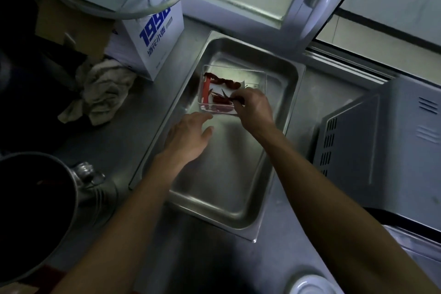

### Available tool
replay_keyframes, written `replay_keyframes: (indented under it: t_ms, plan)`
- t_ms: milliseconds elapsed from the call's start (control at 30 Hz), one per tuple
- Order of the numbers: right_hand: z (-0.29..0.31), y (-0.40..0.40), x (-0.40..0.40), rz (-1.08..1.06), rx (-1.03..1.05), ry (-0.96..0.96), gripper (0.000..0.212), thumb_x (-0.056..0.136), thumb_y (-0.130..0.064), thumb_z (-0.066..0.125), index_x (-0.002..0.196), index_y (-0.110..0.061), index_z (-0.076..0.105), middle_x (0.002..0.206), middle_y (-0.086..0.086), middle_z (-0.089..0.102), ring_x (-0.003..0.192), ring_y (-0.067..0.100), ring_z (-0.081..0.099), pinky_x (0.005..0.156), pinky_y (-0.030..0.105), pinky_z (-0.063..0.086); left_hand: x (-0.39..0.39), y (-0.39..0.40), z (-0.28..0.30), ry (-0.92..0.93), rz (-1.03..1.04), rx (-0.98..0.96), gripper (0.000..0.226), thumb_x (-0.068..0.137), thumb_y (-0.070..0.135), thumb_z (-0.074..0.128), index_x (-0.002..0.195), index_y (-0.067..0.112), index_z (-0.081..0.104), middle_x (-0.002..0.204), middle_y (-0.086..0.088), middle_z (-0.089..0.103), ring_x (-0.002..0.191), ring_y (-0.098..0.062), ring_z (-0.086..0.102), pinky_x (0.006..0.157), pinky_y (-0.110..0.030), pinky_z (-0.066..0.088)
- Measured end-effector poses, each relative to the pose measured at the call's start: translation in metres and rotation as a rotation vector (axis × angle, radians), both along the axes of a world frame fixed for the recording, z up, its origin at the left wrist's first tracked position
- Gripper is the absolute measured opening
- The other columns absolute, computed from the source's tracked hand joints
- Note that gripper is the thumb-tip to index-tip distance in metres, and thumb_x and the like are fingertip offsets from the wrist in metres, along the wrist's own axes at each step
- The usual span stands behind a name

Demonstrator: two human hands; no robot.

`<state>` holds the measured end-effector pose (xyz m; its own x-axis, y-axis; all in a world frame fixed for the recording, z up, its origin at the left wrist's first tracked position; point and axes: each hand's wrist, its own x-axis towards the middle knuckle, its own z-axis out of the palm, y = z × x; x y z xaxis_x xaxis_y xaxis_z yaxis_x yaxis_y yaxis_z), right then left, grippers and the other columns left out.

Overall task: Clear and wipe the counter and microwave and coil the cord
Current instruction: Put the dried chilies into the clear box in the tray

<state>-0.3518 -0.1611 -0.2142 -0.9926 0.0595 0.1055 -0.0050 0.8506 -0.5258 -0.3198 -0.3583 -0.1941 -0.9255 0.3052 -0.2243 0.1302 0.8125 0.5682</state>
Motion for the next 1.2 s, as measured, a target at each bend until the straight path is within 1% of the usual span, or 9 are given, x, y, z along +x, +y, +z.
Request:
replay_keyframes:
  t_ms: [300, 467, 600, 667, 767, 900, 967, 1067, 1200]
  plan:
    - [-0.026, -0.005, -0.040, 0.064, 0.009, -0.064, 0.015, 0.090, -0.008, 0.064, 0.099, -0.014, 0.075, 0.096, 0.003, 0.073, 0.088, 0.018, 0.065, 0.081, 0.039, 0.056, -0.026, 0.010, -0.024, -0.011, 0.004, -0.024, 0.037, 0.098, 0.035, 0.055, 0.134, 0.027, 0.054, 0.135, 0.002, 0.057, 0.117, -0.018, 0.056, 0.093, -0.038, 0.050]
    - [-0.036, -0.005, -0.045, 0.042, 0.037, -0.061, 0.016, 0.088, -0.015, 0.069, 0.103, -0.019, 0.074, 0.099, 0.001, 0.073, 0.090, 0.017, 0.065, 0.079, 0.041, 0.056, -0.030, 0.009, -0.029, 0.003, -0.007, -0.029, 0.037, 0.098, 0.033, 0.056, 0.134, 0.027, 0.055, 0.134, 0.003, 0.058, 0.114, -0.015, 0.055, 0.085, -0.026, 0.040]
    - [-0.030, -0.002, -0.035, 0.008, 0.018, -0.023, 0.017, 0.089, -0.013, 0.068, 0.105, -0.015, 0.074, 0.102, 0.004, 0.074, 0.090, 0.017, 0.066, 0.078, 0.032, 0.053, -0.028, 0.010, -0.025, 0.012, -0.008, -0.033, 0.037, 0.099, 0.033, 0.055, 0.135, 0.026, 0.054, 0.135, 0.000, 0.057, 0.118, -0.020, 0.054, 0.088, -0.030, 0.042]
    - [-0.024, -0.001, -0.023, 0.007, 0.025, 0.009, 0.017, 0.089, -0.012, 0.067, 0.103, -0.014, 0.074, 0.102, 0.004, 0.074, 0.091, 0.019, 0.065, 0.077, 0.035, 0.053, -0.026, 0.011, -0.023, 0.010, -0.021, -0.036, 0.038, 0.099, 0.035, 0.054, 0.136, 0.026, 0.053, 0.138, 0.000, 0.055, 0.121, -0.021, 0.053, 0.094, -0.035, 0.045]
    - [-0.013, 0.001, 0.003, -0.009, 0.032, 0.003, 0.020, 0.089, -0.014, 0.066, 0.109, -0.014, 0.073, 0.109, 0.004, 0.073, 0.100, 0.022, 0.064, 0.084, 0.042, 0.053, -0.019, 0.013, -0.017, -0.001, -0.040, -0.032, 0.038, 0.099, 0.037, 0.052, 0.136, 0.028, 0.052, 0.141, 0.002, 0.054, 0.124, -0.020, 0.052, 0.098, -0.039, 0.046]
    - [0.001, 0.001, 0.056, -0.004, 0.042, -0.008, 0.025, 0.091, -0.015, 0.065, 0.115, -0.015, 0.069, 0.117, 0.005, 0.070, 0.108, 0.023, 0.063, 0.092, 0.044, 0.052, 0.001, 0.013, -0.004, 0.032, -0.111, -0.076, 0.041, 0.100, 0.039, 0.051, 0.139, 0.027, 0.051, 0.144, 0.002, 0.051, 0.130, -0.021, 0.048, 0.107, -0.043, 0.040]
    - [0.006, 0.004, 0.084, -0.021, 0.048, -0.026, 0.024, 0.092, -0.017, 0.065, 0.116, -0.015, 0.068, 0.120, 0.004, 0.069, 0.109, 0.023, 0.062, 0.092, 0.046, 0.052, 0.013, 0.013, 0.003, 0.061, -0.160, -0.079, 0.042, 0.099, 0.038, 0.051, 0.139, 0.025, 0.051, 0.143, 0.000, 0.053, 0.129, -0.023, 0.049, 0.107, -0.045, 0.040]
    - [0.012, 0.010, 0.126, -0.058, 0.030, -0.018, 0.024, 0.091, -0.017, 0.066, 0.114, -0.015, 0.068, 0.116, 0.005, 0.070, 0.101, 0.025, 0.064, 0.087, 0.046, 0.053, 0.038, 0.016, 0.012, 0.093, -0.208, -0.087, 0.042, 0.099, 0.038, 0.051, 0.138, 0.024, 0.052, 0.141, -0.001, 0.054, 0.127, -0.024, 0.049, 0.106, -0.045, 0.038]
    - [0.021, 0.014, 0.187, -0.107, -0.015, -0.001, 0.025, 0.090, -0.016, 0.065, 0.115, -0.014, 0.068, 0.116, 0.006, 0.069, 0.107, 0.027, 0.062, 0.088, 0.045, 0.053, 0.080, 0.029, 0.024, 0.110, -0.272, -0.083, 0.040, 0.099, 0.034, 0.052, 0.137, 0.021, 0.053, 0.140, -0.004, 0.054, 0.127, -0.026, 0.048, 0.106, -0.045, 0.038]
